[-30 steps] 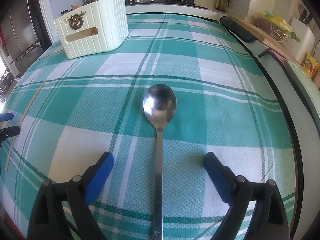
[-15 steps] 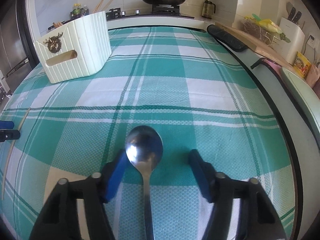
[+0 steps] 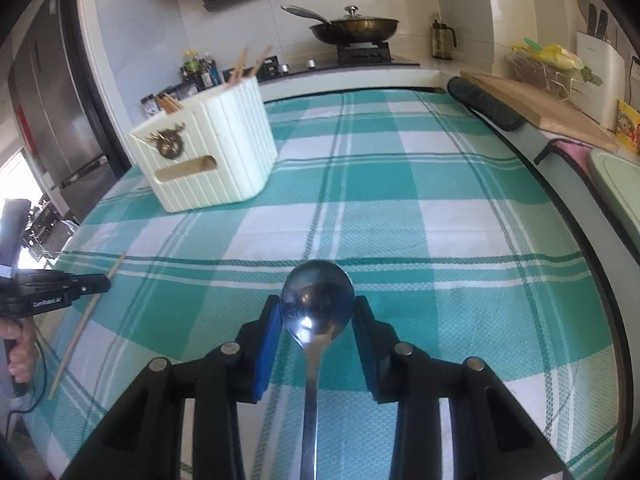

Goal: Organize utensils
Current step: 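Lift the held spoon and chopstick up over the cream holder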

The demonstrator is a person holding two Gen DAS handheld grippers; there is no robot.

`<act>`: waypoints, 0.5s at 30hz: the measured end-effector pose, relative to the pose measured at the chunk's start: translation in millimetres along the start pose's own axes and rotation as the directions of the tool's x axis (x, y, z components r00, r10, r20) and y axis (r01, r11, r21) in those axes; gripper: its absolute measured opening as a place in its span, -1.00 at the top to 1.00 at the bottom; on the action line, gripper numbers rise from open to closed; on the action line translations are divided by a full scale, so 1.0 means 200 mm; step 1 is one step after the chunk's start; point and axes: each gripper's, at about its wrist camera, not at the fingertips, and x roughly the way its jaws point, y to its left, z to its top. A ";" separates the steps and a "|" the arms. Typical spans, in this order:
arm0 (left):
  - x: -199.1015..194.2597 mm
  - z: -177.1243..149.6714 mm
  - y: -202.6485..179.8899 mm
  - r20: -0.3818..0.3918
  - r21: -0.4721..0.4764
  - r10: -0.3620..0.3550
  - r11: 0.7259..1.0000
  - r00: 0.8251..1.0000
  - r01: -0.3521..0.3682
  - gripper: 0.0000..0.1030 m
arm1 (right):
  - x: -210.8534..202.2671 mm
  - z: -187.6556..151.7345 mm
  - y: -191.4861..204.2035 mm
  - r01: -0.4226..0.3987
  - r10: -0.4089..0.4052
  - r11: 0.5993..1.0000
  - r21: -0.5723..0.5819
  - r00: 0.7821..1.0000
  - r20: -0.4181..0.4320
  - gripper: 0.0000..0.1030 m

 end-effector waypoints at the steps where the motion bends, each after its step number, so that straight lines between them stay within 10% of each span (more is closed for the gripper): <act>1: -0.08 0.00 0.01 0.041 -0.007 -0.023 1.000 0.999 0.023 0.92 | -0.05 0.01 0.03 -0.025 0.026 1.000 -0.010 0.999 0.023 0.30; 15: -0.79 0.00 0.14 0.348 -0.050 -0.175 0.978 0.921 0.204 0.92 | -0.57 0.09 0.34 -0.149 0.181 0.977 -0.153 0.958 0.222 0.30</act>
